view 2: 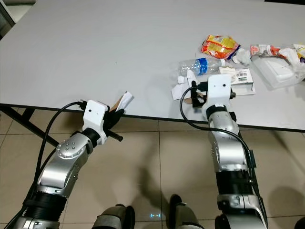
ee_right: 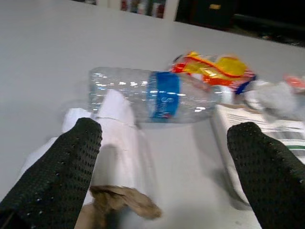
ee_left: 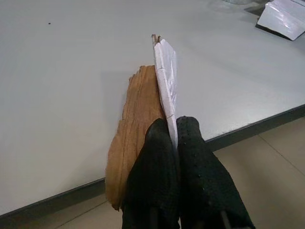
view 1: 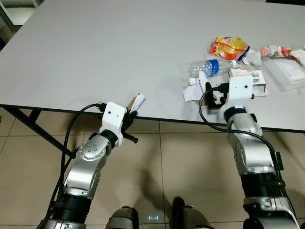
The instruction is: Picking trash to rubbish bin
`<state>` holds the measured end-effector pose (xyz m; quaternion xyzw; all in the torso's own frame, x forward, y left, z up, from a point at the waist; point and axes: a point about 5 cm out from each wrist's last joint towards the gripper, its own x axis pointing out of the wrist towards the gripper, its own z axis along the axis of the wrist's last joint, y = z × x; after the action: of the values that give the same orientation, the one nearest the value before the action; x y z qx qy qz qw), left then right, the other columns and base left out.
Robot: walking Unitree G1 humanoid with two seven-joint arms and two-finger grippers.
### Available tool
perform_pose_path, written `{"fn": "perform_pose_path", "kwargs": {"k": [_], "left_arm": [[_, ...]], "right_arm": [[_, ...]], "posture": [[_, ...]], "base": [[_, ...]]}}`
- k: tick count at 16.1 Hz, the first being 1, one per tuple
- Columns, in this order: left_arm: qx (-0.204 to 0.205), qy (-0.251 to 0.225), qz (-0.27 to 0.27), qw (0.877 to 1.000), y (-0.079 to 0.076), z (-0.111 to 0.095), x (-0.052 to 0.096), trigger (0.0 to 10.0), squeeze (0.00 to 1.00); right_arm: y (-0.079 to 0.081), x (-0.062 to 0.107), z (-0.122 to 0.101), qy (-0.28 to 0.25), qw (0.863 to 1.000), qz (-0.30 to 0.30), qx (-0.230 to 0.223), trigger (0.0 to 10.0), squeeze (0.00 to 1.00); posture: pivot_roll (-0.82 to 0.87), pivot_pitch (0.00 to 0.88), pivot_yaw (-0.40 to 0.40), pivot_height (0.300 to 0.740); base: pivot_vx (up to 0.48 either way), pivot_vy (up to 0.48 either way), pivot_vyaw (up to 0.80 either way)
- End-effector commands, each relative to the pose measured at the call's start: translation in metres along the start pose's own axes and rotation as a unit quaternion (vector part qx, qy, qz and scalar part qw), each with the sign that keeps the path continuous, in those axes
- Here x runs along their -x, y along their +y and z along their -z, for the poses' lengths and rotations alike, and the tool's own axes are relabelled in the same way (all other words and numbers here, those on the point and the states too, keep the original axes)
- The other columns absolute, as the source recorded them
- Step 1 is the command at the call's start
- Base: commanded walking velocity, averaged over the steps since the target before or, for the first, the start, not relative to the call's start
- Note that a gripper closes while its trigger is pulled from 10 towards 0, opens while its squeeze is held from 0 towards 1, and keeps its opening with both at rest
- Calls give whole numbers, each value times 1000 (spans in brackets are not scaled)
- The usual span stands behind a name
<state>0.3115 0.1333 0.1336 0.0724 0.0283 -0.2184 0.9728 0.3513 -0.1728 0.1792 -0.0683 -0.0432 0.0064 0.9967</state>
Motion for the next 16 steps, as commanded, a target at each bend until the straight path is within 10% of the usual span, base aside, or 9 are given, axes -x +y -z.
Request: {"fn": "perform_pose_path", "kwargs": {"k": [1, 11, 16], "left_arm": [[1, 13, 3, 1000, -1, 5, 5, 0, 0], [4, 19, -3, 1000, -2, 5, 10, 0, 0], [8, 24, -7, 1000, -3, 7, 13, 0, 0]], "right_arm": [[0, -3, 1, 4, 1000, -14, -7, 10000, 1000], [14, -29, 4, 23, 996, -78, -33, 10000, 1000], [19, -29, 43, 120, 985, -119, -35, 10000, 1000]], "posture": [[341, 285, 34, 740], [348, 299, 22, 740], [347, 310, 12, 740]], "base": [[0, 0, 0], [0, 0, 0], [0, 0, 0]]}}
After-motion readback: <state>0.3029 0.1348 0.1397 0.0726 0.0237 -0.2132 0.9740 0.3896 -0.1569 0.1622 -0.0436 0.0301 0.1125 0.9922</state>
